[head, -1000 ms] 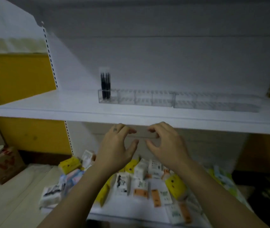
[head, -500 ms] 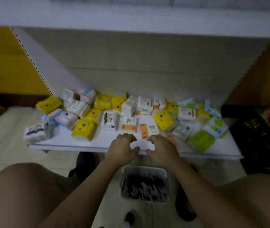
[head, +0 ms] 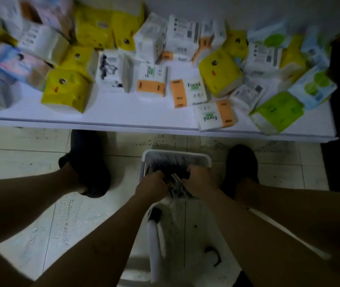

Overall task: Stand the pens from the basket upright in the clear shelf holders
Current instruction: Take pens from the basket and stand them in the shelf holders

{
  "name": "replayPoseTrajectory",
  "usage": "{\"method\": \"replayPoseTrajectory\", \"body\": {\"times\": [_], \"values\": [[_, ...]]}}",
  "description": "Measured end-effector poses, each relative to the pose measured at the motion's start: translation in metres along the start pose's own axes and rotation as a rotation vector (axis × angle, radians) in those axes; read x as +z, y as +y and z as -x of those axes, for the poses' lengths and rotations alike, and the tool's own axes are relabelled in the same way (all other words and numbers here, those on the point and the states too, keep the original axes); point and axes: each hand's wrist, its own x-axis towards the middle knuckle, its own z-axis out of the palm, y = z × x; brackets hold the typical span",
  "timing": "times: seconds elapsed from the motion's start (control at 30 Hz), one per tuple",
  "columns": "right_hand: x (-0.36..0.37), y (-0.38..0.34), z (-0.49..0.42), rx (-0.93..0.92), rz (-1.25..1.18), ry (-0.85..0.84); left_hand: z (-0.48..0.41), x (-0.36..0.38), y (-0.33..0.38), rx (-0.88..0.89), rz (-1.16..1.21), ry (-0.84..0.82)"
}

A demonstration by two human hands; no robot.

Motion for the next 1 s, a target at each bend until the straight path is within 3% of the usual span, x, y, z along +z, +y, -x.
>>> {"method": "replayPoseTrajectory", "body": {"times": [0.17, 0.37, 0.6, 0.83, 1.0], "values": [[0.021, 0.007, -0.017, 0.076, 0.006, -0.018, -0.019, 0.020, -0.011, 0.056, -0.066, -0.132], [0.035, 0.014, -0.025, 0.127, 0.072, -0.020, -0.025, 0.025, -0.008, 0.016, -0.098, -0.051], [0.024, 0.027, -0.025, 0.218, 0.161, 0.003, -0.021, 0.022, -0.008, -0.155, 0.021, 0.078], [0.019, 0.034, -0.032, 0.203, 0.203, -0.007, -0.028, 0.018, -0.015, -0.338, 0.323, 0.118], [0.018, 0.036, -0.039, 0.193, 0.213, 0.008, -0.025, 0.004, 0.000, -0.319, 0.727, 0.002]]}}
